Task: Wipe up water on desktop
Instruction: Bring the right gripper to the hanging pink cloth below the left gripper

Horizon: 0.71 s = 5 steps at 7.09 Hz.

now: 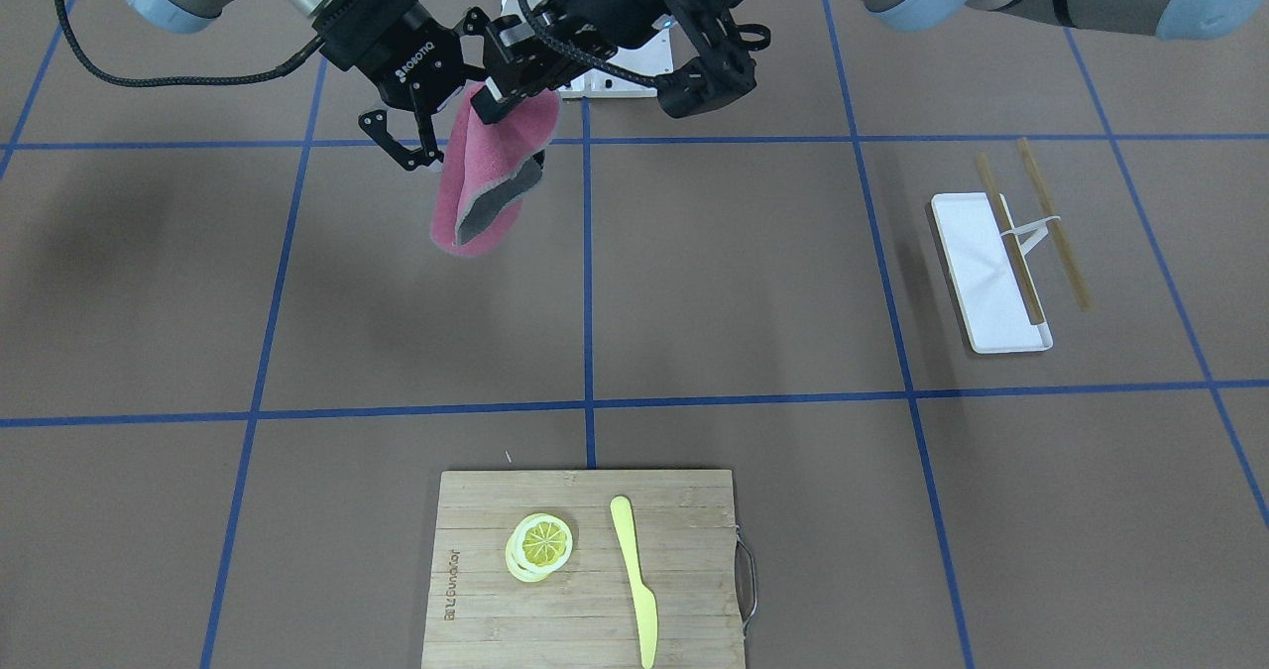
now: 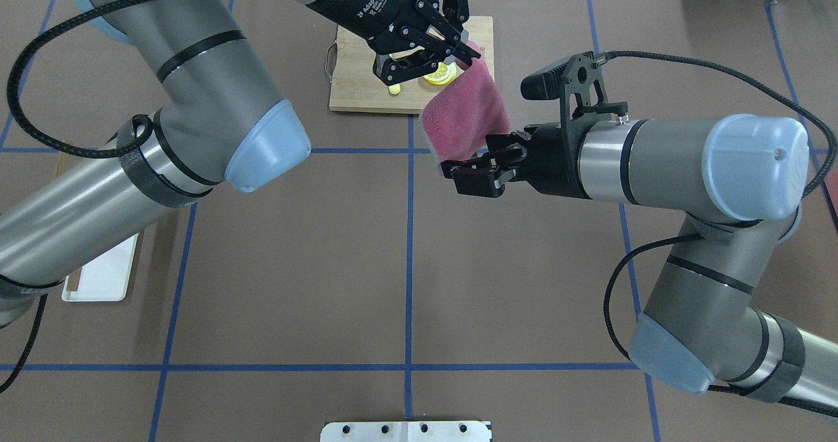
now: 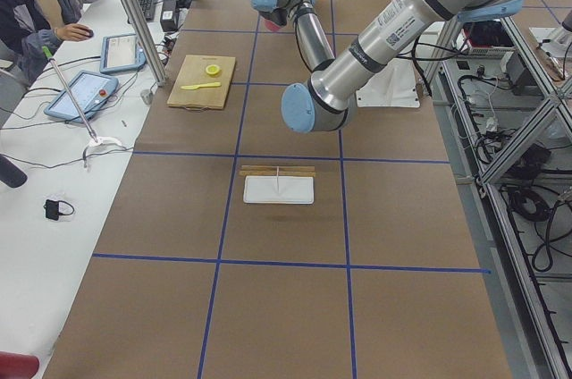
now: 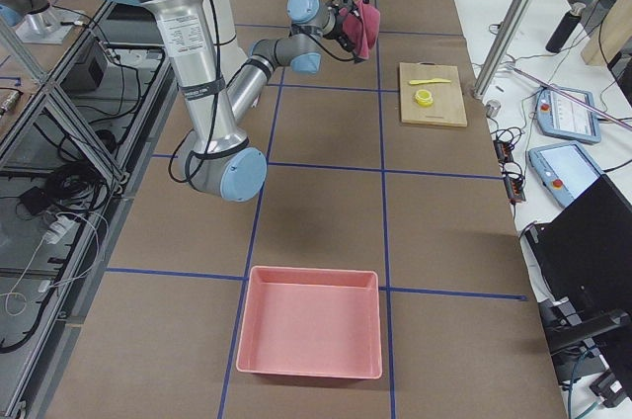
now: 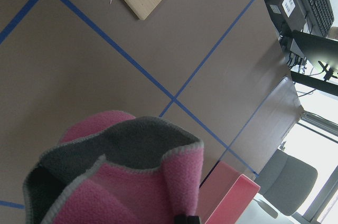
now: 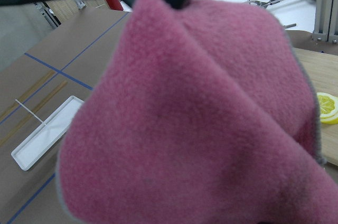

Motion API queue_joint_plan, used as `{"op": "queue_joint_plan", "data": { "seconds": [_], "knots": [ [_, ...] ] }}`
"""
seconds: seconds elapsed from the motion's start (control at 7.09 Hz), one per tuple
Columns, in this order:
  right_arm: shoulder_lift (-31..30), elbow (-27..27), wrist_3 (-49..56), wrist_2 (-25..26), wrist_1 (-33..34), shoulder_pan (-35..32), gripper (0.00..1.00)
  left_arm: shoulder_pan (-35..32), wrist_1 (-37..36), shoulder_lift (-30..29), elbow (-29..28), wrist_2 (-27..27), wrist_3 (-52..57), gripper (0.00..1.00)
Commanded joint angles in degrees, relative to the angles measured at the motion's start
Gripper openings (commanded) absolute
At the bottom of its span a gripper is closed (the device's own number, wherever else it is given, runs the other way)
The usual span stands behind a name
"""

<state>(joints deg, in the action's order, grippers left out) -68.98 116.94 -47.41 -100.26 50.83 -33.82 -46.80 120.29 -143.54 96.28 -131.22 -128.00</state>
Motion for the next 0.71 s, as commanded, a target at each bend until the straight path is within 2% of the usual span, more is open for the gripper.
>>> {"op": "queue_joint_plan", "data": {
  "seconds": [0.0, 0.14, 0.42, 0.56],
  "knots": [
    [-0.8, 2.1, -2.1, 0.1, 0.0, -0.2, 0.92, 0.0, 0.2, 0.0, 0.4, 0.4, -0.2, 0.00],
    [-0.8, 2.5, -5.7, 0.1, 0.0, 0.0, 0.95, 0.0, 1.3, 0.2, 0.4, 4.0, -0.3, 0.00],
    [-1.3, 3.0, -7.3, 1.3, 0.0, 2.0, 0.98, -0.3, 2.4, 0.4, -0.1, 5.3, 0.2, 0.00],
    [-1.4, 3.3, -7.8, 2.9, 0.0, 3.3, 0.98, -0.3, 2.7, 0.4, -0.4, 7.8, 0.1, 0.00]
  ]
}}
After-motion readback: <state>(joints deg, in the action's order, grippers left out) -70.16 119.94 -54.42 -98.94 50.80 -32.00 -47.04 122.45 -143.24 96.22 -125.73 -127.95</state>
